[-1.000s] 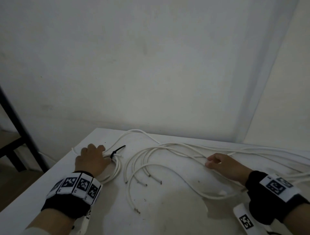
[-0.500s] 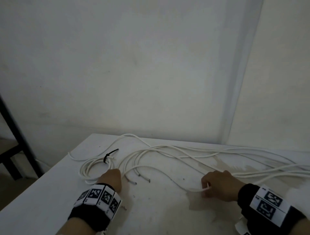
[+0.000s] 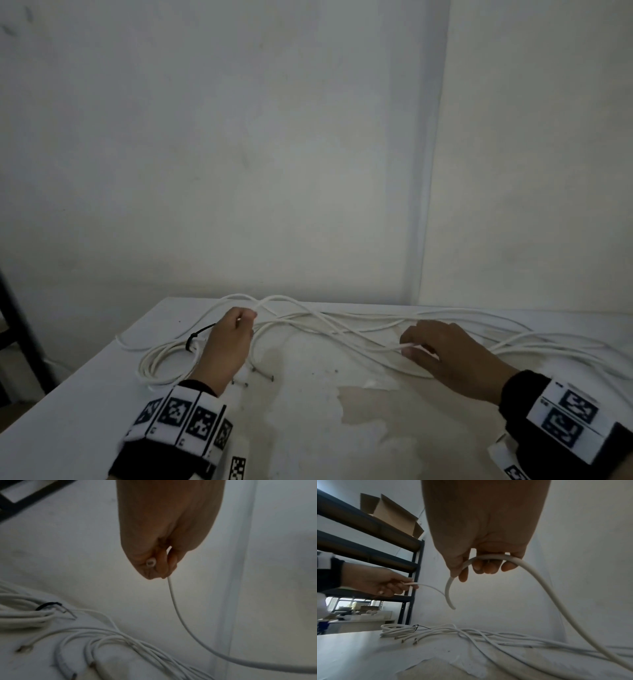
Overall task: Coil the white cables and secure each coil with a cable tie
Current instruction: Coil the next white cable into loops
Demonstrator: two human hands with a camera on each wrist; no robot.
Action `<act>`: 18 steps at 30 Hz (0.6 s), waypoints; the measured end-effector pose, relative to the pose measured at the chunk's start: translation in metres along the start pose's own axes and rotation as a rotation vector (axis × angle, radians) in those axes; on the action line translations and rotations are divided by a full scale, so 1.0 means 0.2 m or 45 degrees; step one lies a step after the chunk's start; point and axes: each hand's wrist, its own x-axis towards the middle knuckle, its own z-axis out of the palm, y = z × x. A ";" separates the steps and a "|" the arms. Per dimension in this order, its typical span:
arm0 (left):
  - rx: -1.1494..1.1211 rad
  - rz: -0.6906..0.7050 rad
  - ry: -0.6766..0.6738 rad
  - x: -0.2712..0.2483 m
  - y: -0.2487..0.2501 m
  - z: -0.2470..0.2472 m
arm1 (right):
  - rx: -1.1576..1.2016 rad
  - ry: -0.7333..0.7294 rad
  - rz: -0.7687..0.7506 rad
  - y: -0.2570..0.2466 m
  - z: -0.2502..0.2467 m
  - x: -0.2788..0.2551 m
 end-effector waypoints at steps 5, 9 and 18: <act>-0.047 0.111 -0.137 -0.13 0.09 0.09 | -0.095 0.178 -0.238 -0.06 -0.05 -0.14; -0.045 0.155 -0.269 -0.21 0.17 0.17 | -0.044 0.225 -0.319 -0.16 -0.14 -0.20; -0.107 0.378 -0.580 -0.50 0.45 0.39 | 0.224 0.247 -0.255 -0.28 -0.30 -0.22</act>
